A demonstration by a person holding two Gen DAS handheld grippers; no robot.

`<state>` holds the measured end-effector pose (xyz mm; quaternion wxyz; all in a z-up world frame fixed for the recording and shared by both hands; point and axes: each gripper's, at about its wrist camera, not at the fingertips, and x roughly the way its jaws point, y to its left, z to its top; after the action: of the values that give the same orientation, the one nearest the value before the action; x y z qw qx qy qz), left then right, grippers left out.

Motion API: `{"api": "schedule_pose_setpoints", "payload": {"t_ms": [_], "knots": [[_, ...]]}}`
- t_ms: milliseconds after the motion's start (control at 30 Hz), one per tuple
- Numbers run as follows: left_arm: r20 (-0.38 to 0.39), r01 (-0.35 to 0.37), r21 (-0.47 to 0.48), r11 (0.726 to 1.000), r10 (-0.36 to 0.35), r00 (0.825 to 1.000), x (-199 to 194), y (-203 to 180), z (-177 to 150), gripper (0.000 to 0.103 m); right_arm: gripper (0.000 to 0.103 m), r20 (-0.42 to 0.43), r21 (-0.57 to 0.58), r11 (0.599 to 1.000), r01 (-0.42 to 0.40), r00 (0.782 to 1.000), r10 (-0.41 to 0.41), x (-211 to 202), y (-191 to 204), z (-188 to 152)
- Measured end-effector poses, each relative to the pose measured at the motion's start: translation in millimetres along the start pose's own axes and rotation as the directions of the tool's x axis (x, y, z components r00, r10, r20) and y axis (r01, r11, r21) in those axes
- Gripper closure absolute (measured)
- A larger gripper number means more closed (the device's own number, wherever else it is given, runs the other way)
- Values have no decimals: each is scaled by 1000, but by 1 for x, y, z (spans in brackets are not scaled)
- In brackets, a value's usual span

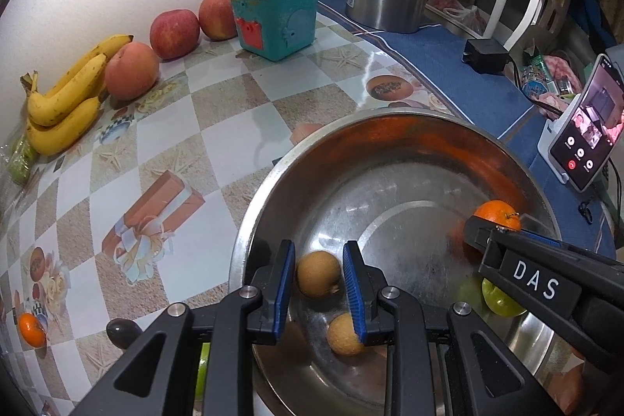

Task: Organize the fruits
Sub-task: 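Lower the orange and kiwi into the bowl and open both tools, then move both open tools back toward the dark plums and oranges on the table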

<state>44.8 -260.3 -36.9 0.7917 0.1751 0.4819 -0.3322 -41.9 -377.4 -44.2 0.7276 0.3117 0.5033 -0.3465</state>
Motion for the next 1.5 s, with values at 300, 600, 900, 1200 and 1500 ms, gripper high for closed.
{"api": "schedule_pose_setpoints", "payload": {"t_ms": [300, 600, 900, 1200, 1500], "knots": [[3, 32, -22, 999, -32, 999, -9, 2, 4, 50, 49, 22, -8, 1000, -8, 1000, 9, -10, 2, 2], [14, 43, -39, 998, -43, 999, -26, 5, 10, 41, 41, 60, -24, 999, -29, 998, 31, -27, 9, 6], [-37, -15, -89, 996, 12, 999, -35, 24, 12, 34, 27, 62, -28, 999, -42, 997, 43, -28, 11, 7], [-93, -91, -216, 972, 72, 993, -37, 63, 5, 25, 19, 69, -54, 998, -46, 996, 49, -30, 17, 5], [-110, -167, -341, 925, 137, 984, -46, 110, -9, 3, 19, 63, -89, 995, -48, 997, 53, -30, 26, 0]]}}
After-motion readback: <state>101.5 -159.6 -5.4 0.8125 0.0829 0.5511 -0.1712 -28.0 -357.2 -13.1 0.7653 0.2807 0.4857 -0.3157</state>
